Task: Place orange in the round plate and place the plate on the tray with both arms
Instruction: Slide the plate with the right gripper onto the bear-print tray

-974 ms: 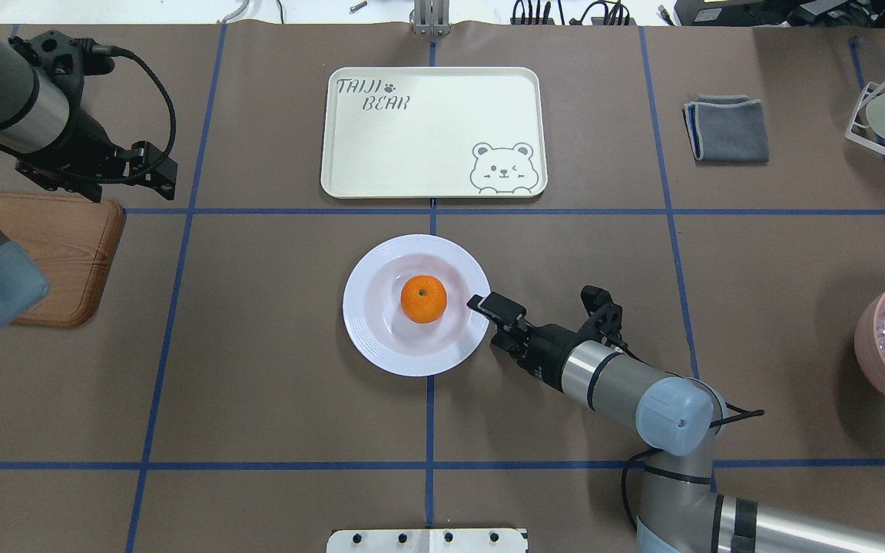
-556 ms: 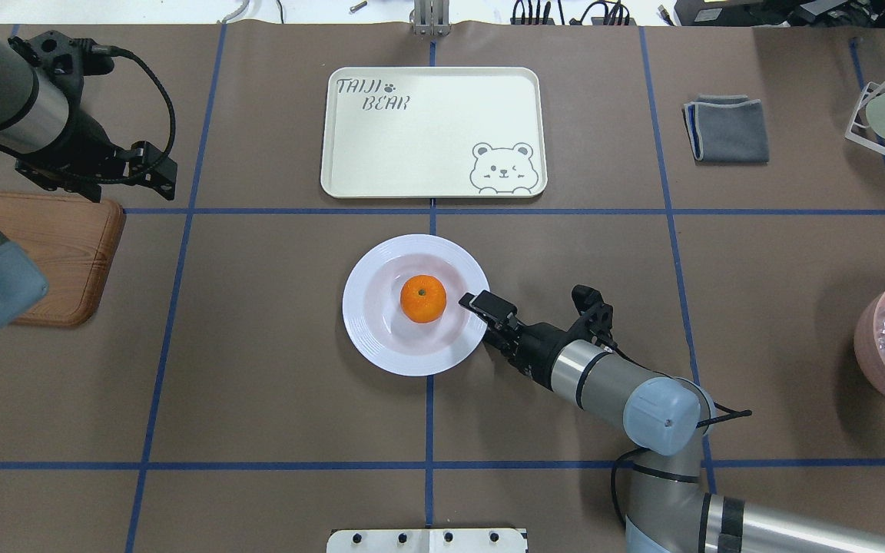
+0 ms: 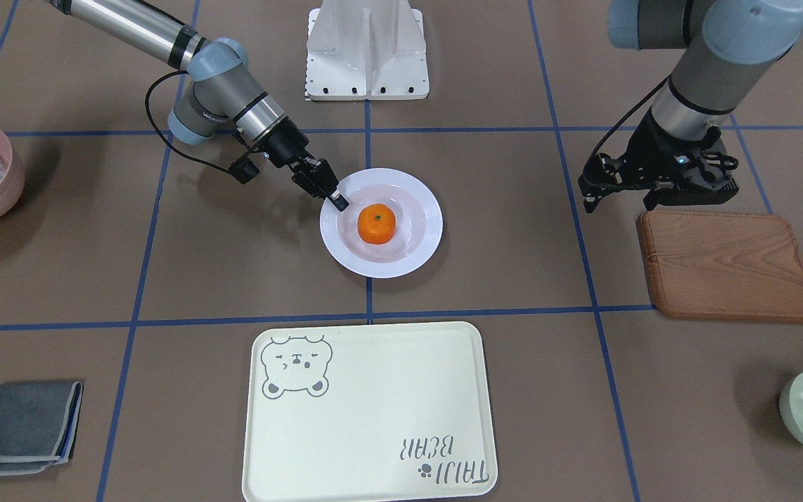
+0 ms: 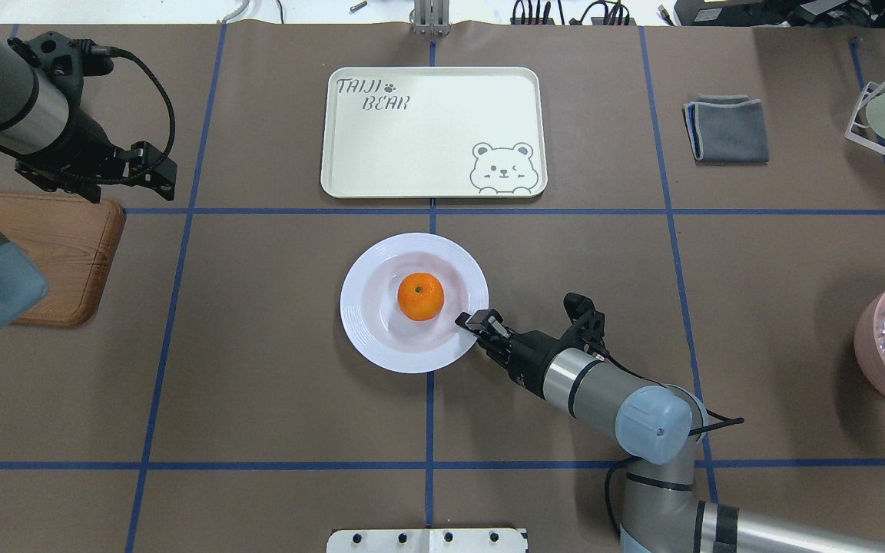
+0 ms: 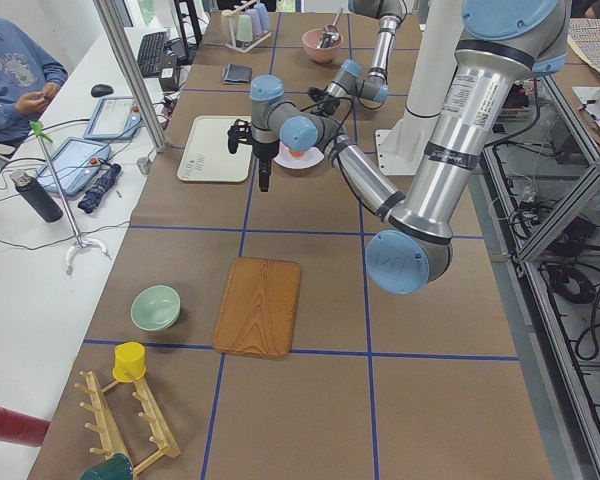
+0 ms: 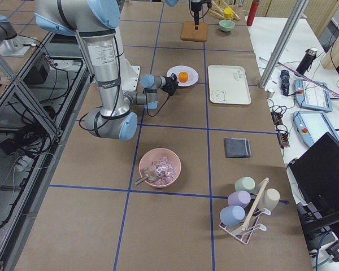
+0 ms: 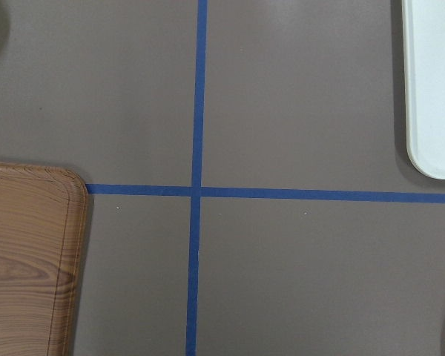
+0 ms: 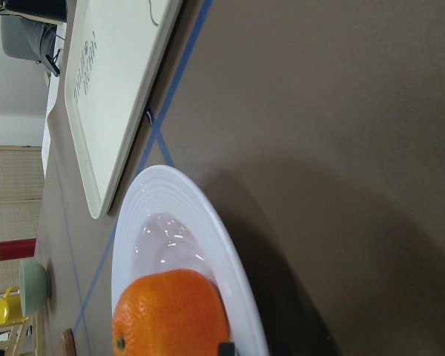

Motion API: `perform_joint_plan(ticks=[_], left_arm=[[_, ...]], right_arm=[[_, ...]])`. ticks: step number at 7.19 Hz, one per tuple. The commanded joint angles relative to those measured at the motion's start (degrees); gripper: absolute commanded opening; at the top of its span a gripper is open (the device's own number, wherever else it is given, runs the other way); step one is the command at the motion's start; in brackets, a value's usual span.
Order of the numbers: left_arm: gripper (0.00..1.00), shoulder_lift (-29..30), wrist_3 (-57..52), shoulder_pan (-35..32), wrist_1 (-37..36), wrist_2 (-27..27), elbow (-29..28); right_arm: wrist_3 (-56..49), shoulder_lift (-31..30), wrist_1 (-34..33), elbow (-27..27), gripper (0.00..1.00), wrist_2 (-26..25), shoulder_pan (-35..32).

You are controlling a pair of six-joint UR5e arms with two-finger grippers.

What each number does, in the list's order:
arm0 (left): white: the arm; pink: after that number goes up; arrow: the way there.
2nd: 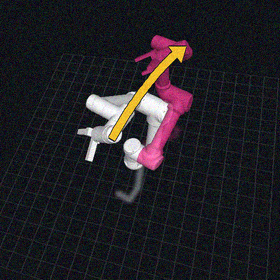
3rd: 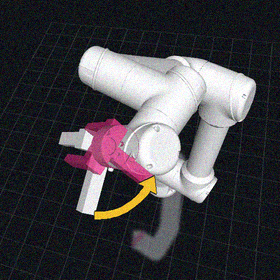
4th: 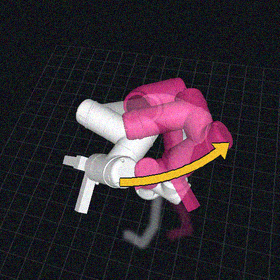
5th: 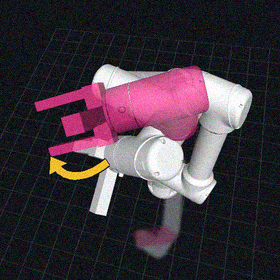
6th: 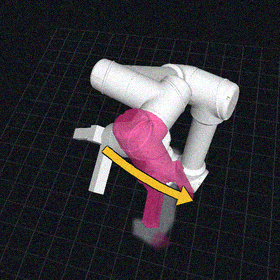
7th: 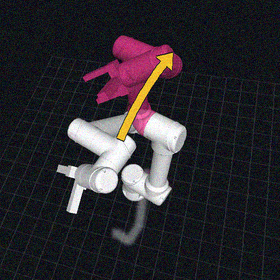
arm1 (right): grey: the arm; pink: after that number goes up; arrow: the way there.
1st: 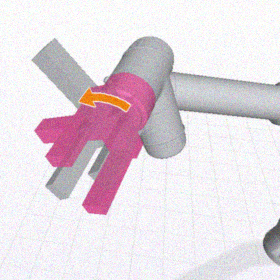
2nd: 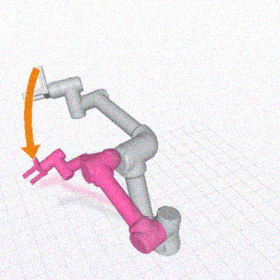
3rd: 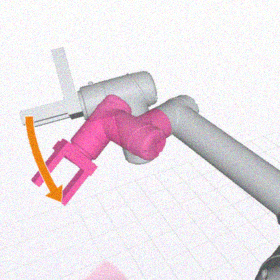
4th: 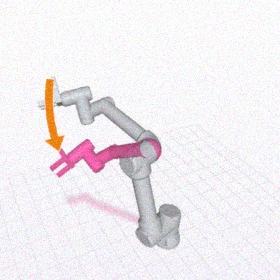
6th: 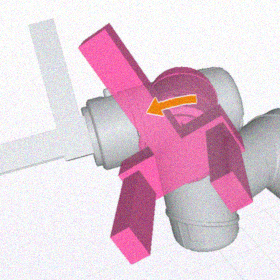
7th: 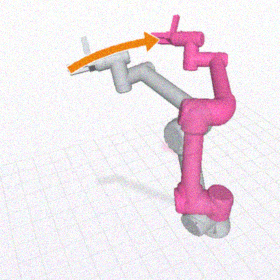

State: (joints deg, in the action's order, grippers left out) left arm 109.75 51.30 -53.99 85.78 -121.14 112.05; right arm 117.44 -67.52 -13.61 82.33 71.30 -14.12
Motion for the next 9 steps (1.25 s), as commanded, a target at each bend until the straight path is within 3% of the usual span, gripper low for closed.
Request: perform_joint_plan(ticks=[1,3,6,9], left_arm=[[0.98,0.0,0.1,0.0,0.0,0.0,-0.1],[0.98,0.0,0.3,0.0,0.1,0.0,-0.1],[0.98,0.0,0.3,0.0,0.1,0.0,-0.2],[0.98,0.1,0.5,0.0,0.1,0.0,0.0]], right_arm=[[0.1,0.1,0.2,0.8,0.0,-0.2,-0.2],[0.4,0.0,0.2,4.6,0.0,-0.2,-2.5],[3.0,0.1,-0.1,3.6,0.0,-0.4,-8.4],[3.6,11.1,-0.5,-12.8,0.0,-1.9,-14.4]])
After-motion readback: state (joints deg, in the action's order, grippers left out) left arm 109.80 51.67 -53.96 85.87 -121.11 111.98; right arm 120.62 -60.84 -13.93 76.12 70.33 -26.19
